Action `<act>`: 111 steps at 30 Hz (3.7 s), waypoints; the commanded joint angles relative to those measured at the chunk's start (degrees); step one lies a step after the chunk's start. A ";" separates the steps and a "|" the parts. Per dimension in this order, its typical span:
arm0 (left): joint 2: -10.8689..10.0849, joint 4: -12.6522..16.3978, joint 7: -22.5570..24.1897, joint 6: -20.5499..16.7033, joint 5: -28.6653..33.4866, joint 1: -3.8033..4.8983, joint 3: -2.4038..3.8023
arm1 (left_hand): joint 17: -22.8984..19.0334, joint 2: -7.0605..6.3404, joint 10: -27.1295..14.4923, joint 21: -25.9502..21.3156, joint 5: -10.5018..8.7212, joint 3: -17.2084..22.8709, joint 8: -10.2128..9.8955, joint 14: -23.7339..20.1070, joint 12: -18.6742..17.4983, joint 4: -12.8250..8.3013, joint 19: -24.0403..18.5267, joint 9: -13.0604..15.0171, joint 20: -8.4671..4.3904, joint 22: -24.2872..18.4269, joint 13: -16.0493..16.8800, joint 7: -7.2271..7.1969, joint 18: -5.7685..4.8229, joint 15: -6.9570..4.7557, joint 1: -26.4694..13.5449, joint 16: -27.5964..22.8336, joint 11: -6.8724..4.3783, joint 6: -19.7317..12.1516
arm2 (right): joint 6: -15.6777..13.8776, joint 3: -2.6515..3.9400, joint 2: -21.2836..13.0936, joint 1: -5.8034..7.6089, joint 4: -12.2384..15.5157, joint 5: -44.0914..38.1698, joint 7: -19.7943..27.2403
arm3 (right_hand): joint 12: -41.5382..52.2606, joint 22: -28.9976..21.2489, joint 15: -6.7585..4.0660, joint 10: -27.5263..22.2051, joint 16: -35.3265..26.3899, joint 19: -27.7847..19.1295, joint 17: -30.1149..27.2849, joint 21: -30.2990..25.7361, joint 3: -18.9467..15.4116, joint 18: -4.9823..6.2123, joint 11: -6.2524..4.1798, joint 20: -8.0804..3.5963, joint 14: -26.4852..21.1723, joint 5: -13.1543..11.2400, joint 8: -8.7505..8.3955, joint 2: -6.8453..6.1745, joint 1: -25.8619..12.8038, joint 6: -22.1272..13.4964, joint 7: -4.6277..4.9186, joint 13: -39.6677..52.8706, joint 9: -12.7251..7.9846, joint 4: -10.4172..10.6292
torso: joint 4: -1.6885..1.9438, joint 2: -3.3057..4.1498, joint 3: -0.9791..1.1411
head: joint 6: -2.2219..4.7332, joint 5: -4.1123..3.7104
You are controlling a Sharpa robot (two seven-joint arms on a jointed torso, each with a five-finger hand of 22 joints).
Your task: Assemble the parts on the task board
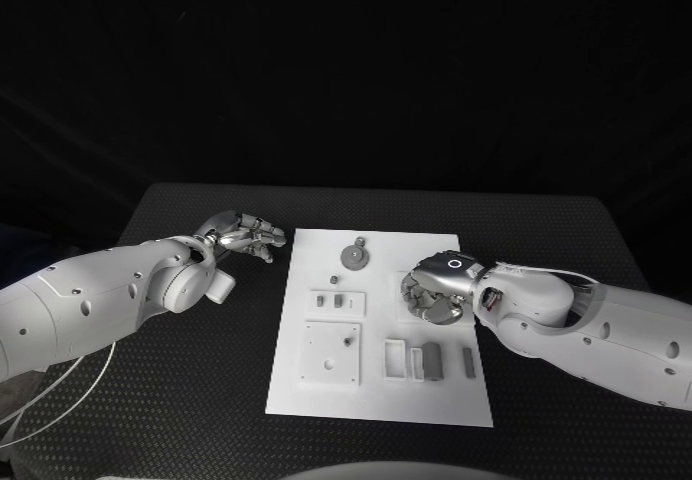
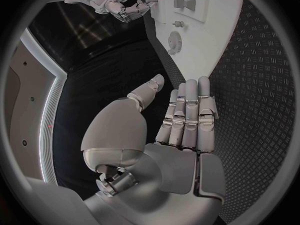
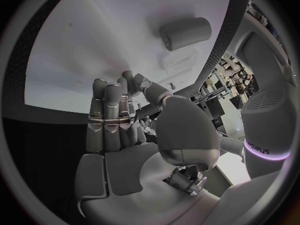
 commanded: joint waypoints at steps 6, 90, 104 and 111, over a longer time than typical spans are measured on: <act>0.08 0.07 0.49 0.88 0.30 -0.01 0.04 | 0.11 0.13 0.01 -0.14 0.12 -0.33 0.37 -0.03 -0.18 0.10 -0.07 -0.06 -0.19 -0.11 0.08 0.06 0.71 0.17 -0.53 -0.32 0.25 -0.43 | -1.83 0.00 0.42 -0.56 0.23 -2.12 -0.52 | 0.56 1.54 -0.98 1.56 1.77 -0.08 0.76 1.72 0.19 0.37 -0.50 -0.22 0.23 0.12 0.68 2.83 0.67 1.78 -0.37 0.82 0.25 -1.28 | -0.02 0.00 -0.04 | -0.11 0.05; 0.71 0.08 0.03 1.28 0.30 -0.04 0.04 | 0.27 0.21 -0.11 -0.14 0.12 -0.38 0.45 -0.03 -0.21 0.20 -0.11 -0.11 -0.21 -0.33 0.16 0.05 0.70 0.18 -0.66 -0.49 0.27 -0.46 | -0.98 -0.25 14.20 -6.60 0.97 4.44 3.41 | 0.97 1.41 -1.98 3.01 5.47 0.37 1.81 5.73 -0.15 0.37 -1.44 -1.32 0.35 0.12 0.97 2.97 0.92 3.24 -0.89 3.02 0.97 -1.35 | -0.03 -0.01 -0.10 | -1.93 4.54; 0.70 0.06 0.14 1.22 0.30 -0.04 0.04 | 0.29 0.22 -0.11 -0.14 0.12 -0.38 0.46 -0.03 -0.21 0.22 -0.11 -0.12 -0.21 -0.36 0.18 0.05 0.70 0.18 -0.67 -0.51 0.27 -0.46 | -0.52 -0.38 14.04 -6.60 0.77 4.69 3.53 | 0.96 1.40 -1.98 3.02 5.55 0.34 1.79 5.84 -0.19 0.37 -1.44 -1.33 0.34 0.12 0.97 3.02 0.85 3.25 -0.89 3.11 1.02 -1.34 | 0.00 -0.03 -0.06 | -2.09 4.69; 0.67 0.09 0.12 1.22 0.30 -0.04 0.04 | 0.31 0.23 -0.11 -0.14 0.12 -0.38 0.47 -0.02 -0.20 0.22 -0.11 -0.13 -0.21 -0.38 0.19 0.05 0.70 0.18 -0.67 -0.52 0.27 -0.46 | -0.74 -0.42 14.41 -6.60 0.49 4.69 3.50 | 0.96 1.40 -1.99 3.03 5.58 0.33 1.78 5.89 -0.20 0.37 -1.45 -1.34 0.34 0.12 0.97 3.05 0.84 3.24 -0.89 3.15 1.05 -1.34 | -0.06 -0.01 -0.05 | -2.02 4.71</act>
